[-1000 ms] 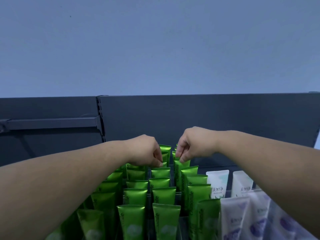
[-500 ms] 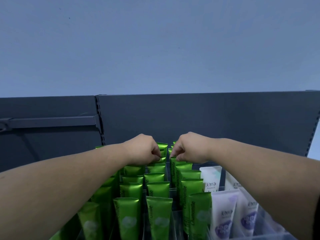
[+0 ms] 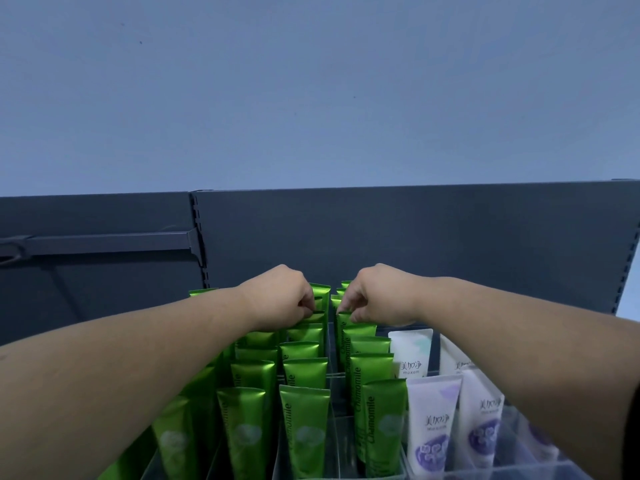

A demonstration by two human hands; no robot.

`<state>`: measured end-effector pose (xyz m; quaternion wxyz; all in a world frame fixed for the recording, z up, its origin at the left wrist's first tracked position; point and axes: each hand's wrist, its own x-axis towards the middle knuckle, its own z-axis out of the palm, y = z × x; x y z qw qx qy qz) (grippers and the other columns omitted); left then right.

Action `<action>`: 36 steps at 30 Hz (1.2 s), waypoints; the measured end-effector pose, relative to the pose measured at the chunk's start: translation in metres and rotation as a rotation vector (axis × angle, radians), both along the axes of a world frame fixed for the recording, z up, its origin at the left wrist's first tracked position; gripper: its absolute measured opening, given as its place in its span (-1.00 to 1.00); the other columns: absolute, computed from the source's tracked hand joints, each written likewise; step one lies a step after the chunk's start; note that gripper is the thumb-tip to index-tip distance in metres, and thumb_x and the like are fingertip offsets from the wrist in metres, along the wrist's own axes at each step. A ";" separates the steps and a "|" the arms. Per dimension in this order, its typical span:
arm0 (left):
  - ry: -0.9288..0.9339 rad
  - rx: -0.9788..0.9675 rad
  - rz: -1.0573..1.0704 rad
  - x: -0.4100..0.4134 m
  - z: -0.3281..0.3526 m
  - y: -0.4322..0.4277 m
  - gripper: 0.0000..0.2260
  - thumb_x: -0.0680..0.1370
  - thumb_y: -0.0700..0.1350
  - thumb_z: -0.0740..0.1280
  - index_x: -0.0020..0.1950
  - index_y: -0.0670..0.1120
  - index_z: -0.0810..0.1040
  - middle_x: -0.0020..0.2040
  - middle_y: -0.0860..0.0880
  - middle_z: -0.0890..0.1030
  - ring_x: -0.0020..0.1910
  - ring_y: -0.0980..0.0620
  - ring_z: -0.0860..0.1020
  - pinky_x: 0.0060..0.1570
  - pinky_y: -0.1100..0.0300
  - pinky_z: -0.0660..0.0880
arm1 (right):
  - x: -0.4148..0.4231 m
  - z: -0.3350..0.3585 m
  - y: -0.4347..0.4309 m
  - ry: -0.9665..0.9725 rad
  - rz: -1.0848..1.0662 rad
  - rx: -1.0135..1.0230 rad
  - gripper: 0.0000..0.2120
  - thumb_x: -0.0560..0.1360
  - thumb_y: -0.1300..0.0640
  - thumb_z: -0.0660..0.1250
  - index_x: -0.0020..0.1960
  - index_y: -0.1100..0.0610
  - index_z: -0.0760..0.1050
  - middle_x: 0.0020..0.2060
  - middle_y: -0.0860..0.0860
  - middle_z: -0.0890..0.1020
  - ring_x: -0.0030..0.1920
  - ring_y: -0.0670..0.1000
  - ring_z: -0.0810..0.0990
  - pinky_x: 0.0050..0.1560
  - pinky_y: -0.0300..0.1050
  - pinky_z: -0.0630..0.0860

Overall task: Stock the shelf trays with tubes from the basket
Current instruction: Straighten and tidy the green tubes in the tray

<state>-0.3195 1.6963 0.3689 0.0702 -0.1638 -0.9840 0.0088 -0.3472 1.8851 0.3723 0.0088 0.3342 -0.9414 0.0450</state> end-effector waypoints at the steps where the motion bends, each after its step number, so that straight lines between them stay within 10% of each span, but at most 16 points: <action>1: 0.002 -0.006 0.000 0.001 0.000 0.000 -0.82 0.57 -0.07 0.29 0.10 0.00 0.65 0.05 0.07 0.66 0.01 0.10 0.59 0.05 0.21 0.51 | 0.000 0.000 0.000 0.002 0.002 -0.001 -0.75 0.53 0.07 0.37 0.20 -0.02 0.60 0.09 -0.04 0.65 0.06 -0.03 0.59 0.15 -0.17 0.50; 20: 0.073 -0.043 0.106 0.026 0.009 0.004 -0.74 0.59 -0.13 0.20 0.20 -0.01 0.62 0.18 0.12 0.60 0.13 0.11 0.54 -0.02 0.39 0.32 | 0.006 0.005 0.011 0.050 0.027 -0.004 -0.70 0.54 0.10 0.35 0.27 0.01 0.55 0.12 -0.03 0.65 0.11 -0.02 0.59 0.20 -0.17 0.48; 28: 0.139 0.037 0.241 0.043 0.008 -0.006 -0.73 0.62 -0.10 0.14 0.16 -0.01 0.61 0.17 0.13 0.60 0.03 0.06 0.58 0.09 0.15 0.51 | 0.015 0.009 0.028 0.109 -0.010 0.015 -0.67 0.56 0.08 0.32 0.32 0.04 0.51 0.15 -0.04 0.63 0.16 -0.02 0.56 0.23 -0.16 0.45; 36: 0.135 0.154 0.299 0.059 -0.004 -0.011 -0.56 0.60 0.15 0.17 0.46 0.06 0.33 0.40 0.05 0.43 0.34 0.03 0.41 0.30 0.15 0.35 | 0.032 0.007 0.044 0.146 -0.075 -0.015 -0.60 0.56 -0.09 0.27 0.38 -0.05 0.43 0.24 -0.07 0.56 0.20 -0.02 0.52 0.22 -0.13 0.44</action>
